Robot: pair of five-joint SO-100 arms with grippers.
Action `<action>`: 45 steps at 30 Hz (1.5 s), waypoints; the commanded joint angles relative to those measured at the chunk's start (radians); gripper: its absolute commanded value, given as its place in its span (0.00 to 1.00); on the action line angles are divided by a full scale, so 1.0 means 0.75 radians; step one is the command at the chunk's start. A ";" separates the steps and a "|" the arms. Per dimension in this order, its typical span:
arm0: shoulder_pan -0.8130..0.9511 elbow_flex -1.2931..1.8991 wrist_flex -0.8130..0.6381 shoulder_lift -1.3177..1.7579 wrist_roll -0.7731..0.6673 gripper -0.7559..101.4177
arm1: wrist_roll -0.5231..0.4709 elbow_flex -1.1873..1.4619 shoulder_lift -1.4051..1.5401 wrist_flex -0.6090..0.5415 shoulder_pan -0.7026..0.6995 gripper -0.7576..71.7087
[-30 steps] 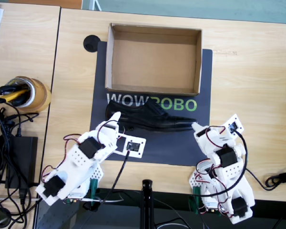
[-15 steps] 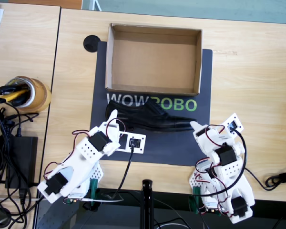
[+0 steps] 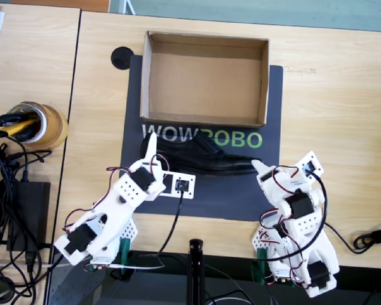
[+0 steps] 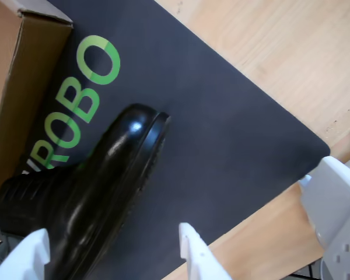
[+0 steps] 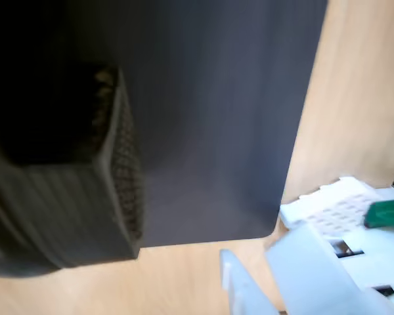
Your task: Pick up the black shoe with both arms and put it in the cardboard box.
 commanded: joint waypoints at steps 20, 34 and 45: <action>-0.014 0.084 -0.233 -0.098 -0.004 1.00 | 0.051 0.012 -0.350 -0.162 -0.072 0.74; -0.104 0.090 -0.376 -0.225 0.059 1.00 | 0.100 0.016 -0.612 -0.333 -0.125 0.72; -0.155 0.121 -0.558 -0.352 0.123 0.98 | 0.123 0.025 -0.683 -0.413 -0.143 0.59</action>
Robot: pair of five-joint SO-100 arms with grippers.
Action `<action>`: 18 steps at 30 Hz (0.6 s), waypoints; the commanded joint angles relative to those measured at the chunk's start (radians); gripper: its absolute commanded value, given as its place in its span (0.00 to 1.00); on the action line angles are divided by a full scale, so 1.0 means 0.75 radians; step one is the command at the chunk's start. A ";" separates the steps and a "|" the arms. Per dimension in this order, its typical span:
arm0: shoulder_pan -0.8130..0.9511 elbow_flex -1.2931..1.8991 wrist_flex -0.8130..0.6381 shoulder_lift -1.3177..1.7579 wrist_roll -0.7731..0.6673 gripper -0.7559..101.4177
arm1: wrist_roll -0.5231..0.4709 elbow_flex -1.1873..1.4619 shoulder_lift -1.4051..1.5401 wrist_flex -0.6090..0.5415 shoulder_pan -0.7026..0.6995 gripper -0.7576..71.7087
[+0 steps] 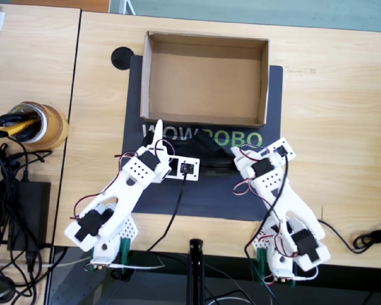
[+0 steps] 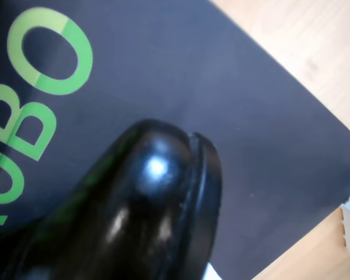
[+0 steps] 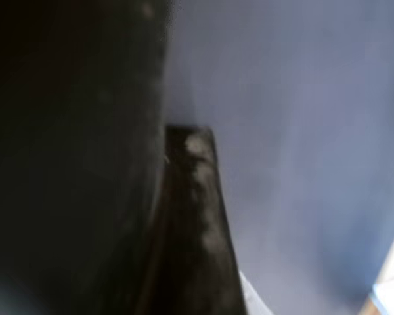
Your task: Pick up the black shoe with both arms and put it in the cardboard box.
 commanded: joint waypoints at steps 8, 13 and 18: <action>0.008 0.018 -0.037 0.016 0.061 0.38 | -0.008 -0.004 0.018 -0.006 -0.031 0.35; 0.016 0.022 -0.022 0.035 0.082 0.26 | -0.008 -0.008 0.035 0.004 -0.049 0.25; 0.020 0.025 0.004 0.090 0.084 0.23 | -0.008 -0.016 0.090 0.037 -0.059 0.11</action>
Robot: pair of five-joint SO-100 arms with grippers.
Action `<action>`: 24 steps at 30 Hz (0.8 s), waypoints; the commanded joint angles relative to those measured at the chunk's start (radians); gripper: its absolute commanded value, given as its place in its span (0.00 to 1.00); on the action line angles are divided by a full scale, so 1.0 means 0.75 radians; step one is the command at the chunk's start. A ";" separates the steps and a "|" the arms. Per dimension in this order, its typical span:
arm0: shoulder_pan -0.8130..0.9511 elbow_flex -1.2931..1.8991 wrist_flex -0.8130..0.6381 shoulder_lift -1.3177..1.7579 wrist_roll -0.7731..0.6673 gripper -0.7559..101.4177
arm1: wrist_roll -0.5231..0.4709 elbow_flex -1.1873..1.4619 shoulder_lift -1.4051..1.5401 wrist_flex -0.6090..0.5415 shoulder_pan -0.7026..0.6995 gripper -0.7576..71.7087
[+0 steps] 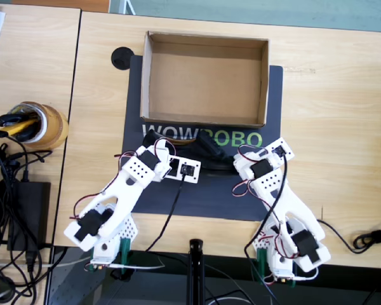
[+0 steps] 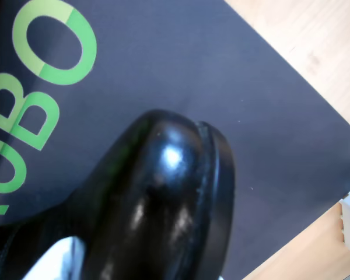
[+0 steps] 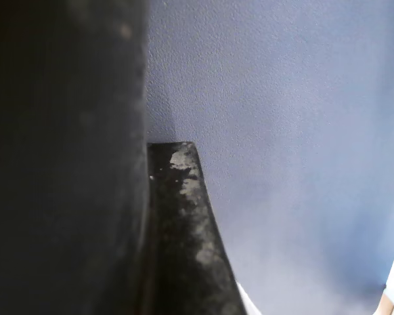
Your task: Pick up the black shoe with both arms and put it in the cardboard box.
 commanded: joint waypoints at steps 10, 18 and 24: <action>0.045 0.012 0.102 0.307 -0.004 0.20 | -0.014 -0.194 0.170 0.180 -0.029 0.01; 0.033 -0.025 0.108 0.546 0.059 0.16 | -0.010 -0.438 0.219 0.321 -0.029 0.01; -0.014 -0.153 0.108 0.628 0.112 0.10 | -0.016 -0.632 0.219 0.382 -0.016 0.01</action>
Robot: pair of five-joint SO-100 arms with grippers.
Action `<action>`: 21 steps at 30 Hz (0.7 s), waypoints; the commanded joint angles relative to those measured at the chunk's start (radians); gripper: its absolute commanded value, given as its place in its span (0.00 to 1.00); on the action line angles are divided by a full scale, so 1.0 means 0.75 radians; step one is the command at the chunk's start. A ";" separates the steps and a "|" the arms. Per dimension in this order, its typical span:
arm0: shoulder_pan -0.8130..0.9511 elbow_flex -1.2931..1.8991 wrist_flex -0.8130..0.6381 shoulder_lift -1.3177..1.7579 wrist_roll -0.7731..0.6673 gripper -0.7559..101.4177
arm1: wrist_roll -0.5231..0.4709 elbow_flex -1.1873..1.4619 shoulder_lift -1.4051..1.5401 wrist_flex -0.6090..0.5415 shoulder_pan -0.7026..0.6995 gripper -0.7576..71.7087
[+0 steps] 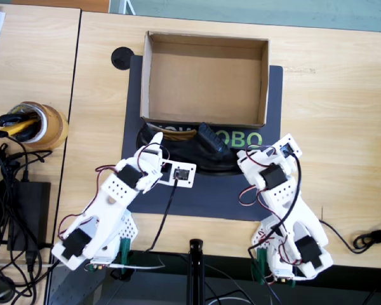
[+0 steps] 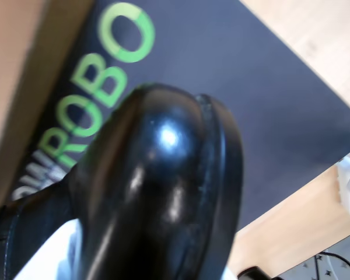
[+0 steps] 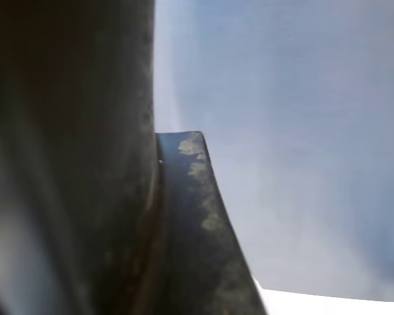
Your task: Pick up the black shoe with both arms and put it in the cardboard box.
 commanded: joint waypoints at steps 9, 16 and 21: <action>-0.102 -0.301 -0.137 0.100 0.129 0.01 | -0.065 -0.380 0.033 0.020 0.055 0.01; -0.260 -0.477 -0.348 -0.078 0.225 0.01 | -0.108 -0.636 -0.166 0.002 0.196 0.01; -0.335 -0.654 -0.419 -0.278 0.233 0.01 | -0.121 -0.832 -0.364 0.002 0.231 0.01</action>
